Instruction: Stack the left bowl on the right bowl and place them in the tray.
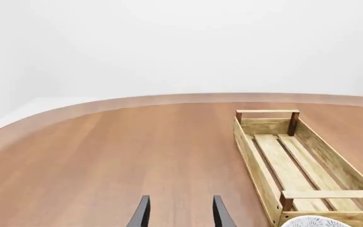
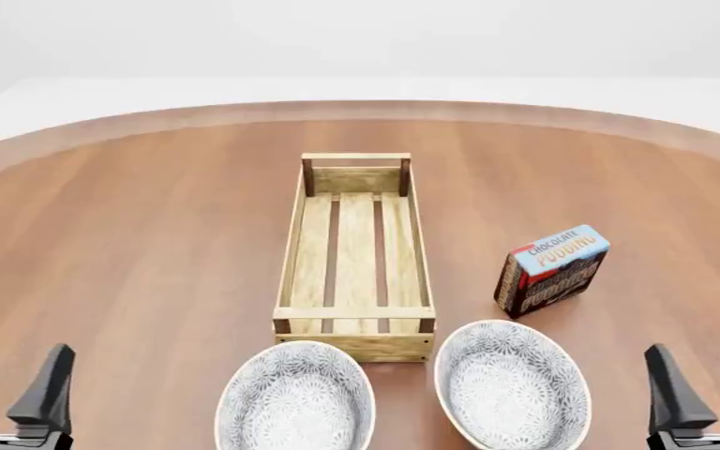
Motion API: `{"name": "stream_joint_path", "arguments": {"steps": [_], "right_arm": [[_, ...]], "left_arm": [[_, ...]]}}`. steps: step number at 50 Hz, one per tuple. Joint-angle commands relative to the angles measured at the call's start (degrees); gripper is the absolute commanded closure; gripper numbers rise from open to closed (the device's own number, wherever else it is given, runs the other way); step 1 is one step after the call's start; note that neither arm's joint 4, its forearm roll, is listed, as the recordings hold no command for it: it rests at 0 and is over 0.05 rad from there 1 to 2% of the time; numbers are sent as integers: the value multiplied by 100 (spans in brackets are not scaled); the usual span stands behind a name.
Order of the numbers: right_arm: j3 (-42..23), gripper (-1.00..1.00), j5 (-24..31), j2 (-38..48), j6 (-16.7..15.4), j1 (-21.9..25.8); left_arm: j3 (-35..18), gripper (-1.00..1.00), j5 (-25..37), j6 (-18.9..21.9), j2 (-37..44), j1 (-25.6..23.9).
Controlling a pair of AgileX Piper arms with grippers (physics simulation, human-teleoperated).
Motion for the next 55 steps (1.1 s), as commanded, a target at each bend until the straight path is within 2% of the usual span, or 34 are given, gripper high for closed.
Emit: {"name": "stream_joint_path", "arguments": {"steps": [1, 14, 17, 18, 19, 20, 21, 22, 23, 26, 29, 30, 32, 33, 34, 35, 36, 38, 40, 43, 48, 50, 54, 55], "right_arm": [[-5, -100, -5, 17, -56, -4], [-46, -100, 21, 23, -146, -102], [-320, -100, 93, -16, -517, 173], [-378, -100, 368, 105, -120, -37], [-436, -100, 464, 29, 229, 219], [-437, -100, 470, 24, 229, 220], [-499, -100, 452, 221, -235, 134], [-499, -100, 441, 232, -235, 134], [-838, -100, 767, 170, -53, 413], [-1222, -100, 1011, 299, 107, 578], [-1716, -100, 1205, 720, 119, 861], [-1918, -100, 1259, 1034, 124, 1178], [-2016, -100, 1292, 1217, 5, 1206], [-2205, -100, 1400, 1292, -32, 1174], [-2661, -100, 1621, 1717, 155, 1535], [-2668, -100, 1623, 1721, 155, 1535], [-2802, -100, 1707, 1811, 39, 1597], [-3203, -100, 1949, 2138, 81, 1850], [-3618, -100, 2210, 2390, -61, 2112], [-4233, -100, 2616, 2823, -97, 2443], [-4850, -100, 3018, 3306, -152, 2747], [-5192, -100, 3270, 3639, -103, 2952], [-5478, -100, 3506, 3922, -80, 3067], [-5577, -100, 3631, 4196, 204, 3217]], "left_arm": [[-15, -100, -7, 0, 26, 0], [-15, -100, -7, 0, 26, 0], [-15, -100, -7, 0, 26, 0], [-15, -100, -7, 0, 26, 0], [-15, -100, -7, 0, 26, 0], [-15, -100, -7, 0, 26, 0], [-15, -100, -7, 0, 26, 0], [-15, -100, -7, 0, 26, 0], [-15, -100, -7, 0, 26, 0], [-15, -100, -7, 0, 26, 0], [-15, -100, -7, 0, 26, 0], [-15, -100, -7, 0, 26, 0], [-15, -100, -7, 0, 26, 0], [-15, -100, -7, 0, 26, 0], [-15, -100, -7, 0, 26, 0], [-15, -100, -7, 0, 26, 0], [-15, -100, -7, 0, 26, 0], [-15, -100, -7, 0, 26, 0], [-15, -100, -7, 0, 26, 0], [-15, -100, -7, 0, 26, 0], [-15, -100, -7, 0, 26, 0], [-15, -100, -7, 0, 26, 0], [-15, -100, -7, 0, 26, 0], [-15, -100, -7, 0, 26, 0]]}}
